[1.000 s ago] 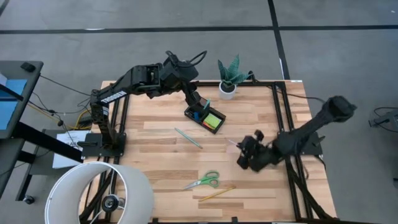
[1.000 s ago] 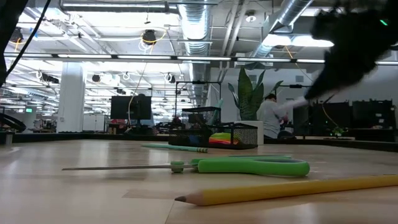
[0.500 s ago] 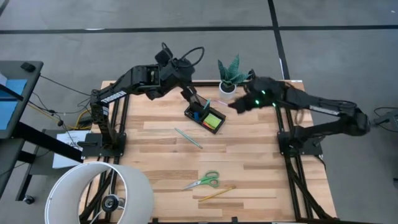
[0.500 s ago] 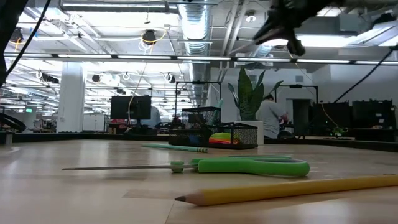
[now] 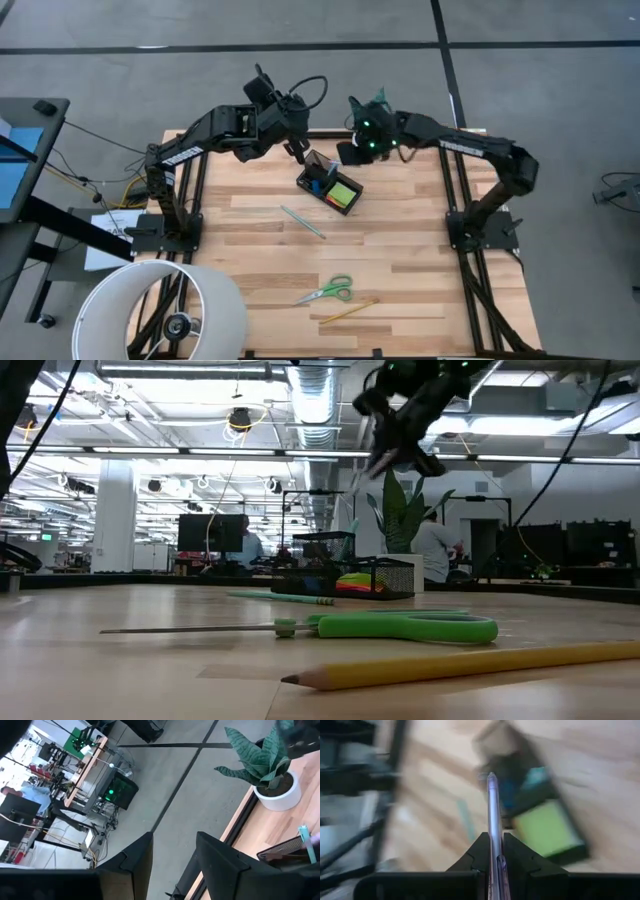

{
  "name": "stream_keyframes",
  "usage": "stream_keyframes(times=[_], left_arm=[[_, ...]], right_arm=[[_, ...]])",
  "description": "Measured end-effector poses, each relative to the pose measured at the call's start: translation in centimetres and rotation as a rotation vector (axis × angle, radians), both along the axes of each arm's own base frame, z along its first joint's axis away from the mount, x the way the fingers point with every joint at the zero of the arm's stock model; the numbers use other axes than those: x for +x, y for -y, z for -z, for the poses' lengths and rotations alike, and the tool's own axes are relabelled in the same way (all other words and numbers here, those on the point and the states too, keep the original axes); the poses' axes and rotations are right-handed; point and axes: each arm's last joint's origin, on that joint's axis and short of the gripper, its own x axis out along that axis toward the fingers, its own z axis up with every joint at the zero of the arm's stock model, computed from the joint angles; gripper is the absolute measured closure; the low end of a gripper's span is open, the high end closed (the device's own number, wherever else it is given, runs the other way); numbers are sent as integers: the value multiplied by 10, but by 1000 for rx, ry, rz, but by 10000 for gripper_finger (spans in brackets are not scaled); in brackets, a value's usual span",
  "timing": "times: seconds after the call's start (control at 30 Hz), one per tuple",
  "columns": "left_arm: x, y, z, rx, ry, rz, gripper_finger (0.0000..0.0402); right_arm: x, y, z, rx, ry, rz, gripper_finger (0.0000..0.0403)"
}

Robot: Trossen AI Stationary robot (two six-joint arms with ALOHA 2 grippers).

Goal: Pick and place office supplies into organizer
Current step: Put the purple ballpen into the black desk organizer, then put the light blue pencil into the black desk organizer

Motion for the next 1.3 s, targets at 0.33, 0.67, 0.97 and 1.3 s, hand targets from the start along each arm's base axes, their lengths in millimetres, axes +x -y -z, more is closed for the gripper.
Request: stream_keyframes(times=[0.33, 0.67, 0.97, 1.3], left_arm=[[0, 0, 1, -8, -2, 3, 258], [0, 1, 2, -44, -4, 37, 258], [0, 1, 2, -65, 3, 52, 258], [-1, 2, 4, -90, 14, 44, 258]], right_arm=[[40, 20, 18, 33, -129, -23, 377], [63, 29, 31, -2, -251, -46, 360], [74, 29, 34, -30, -180, -78, 356], [74, 30, 32, -48, -167, -91, 316]])
